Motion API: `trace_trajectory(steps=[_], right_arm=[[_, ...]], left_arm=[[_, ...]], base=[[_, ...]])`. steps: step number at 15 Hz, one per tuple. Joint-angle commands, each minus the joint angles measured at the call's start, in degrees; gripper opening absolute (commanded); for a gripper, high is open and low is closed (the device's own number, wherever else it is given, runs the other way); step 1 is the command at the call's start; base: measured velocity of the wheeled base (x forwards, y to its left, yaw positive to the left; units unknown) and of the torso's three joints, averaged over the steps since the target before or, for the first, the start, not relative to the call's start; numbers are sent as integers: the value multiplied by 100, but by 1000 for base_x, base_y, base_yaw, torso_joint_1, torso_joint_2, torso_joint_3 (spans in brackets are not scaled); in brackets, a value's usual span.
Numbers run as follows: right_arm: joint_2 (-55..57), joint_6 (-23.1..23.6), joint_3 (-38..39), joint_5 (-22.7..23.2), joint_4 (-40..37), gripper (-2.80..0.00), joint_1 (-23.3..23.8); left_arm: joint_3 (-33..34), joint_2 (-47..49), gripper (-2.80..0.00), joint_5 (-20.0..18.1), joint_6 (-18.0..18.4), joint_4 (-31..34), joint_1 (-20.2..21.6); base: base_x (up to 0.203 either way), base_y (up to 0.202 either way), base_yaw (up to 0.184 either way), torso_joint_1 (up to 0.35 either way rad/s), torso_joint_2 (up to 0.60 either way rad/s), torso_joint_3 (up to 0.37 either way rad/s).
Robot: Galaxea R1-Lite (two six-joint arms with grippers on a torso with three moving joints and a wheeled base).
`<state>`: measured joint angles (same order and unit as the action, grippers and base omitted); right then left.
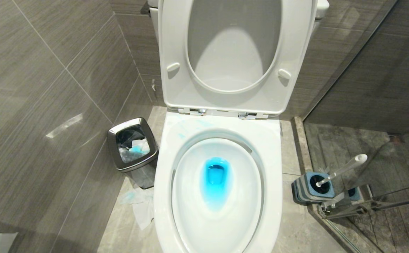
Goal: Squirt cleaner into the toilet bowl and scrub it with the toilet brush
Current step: Flush the toilet
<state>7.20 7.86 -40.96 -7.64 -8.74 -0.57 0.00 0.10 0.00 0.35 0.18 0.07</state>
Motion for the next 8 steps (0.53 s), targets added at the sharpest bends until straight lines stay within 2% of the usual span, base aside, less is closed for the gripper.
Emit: trace_trajectory(steps=[1, 6, 8], right_arm=[[-504, -42, 509, 15, -2, -280, 24], [-716, -239, 1856, 615, 61, -280, 22], [-719, -273, 2608, 697, 416, -280, 22]], left_arm=[[0, -1, -280, 0, 0, -1, 9], [0, -1, -280, 0, 0, -1, 1], [0, -1, -280, 0, 0, -1, 1]], base=[[0, 0, 0, 0, 0, 0], [0, 0, 0, 0, 0, 0], [0, 0, 0, 0, 0, 0]])
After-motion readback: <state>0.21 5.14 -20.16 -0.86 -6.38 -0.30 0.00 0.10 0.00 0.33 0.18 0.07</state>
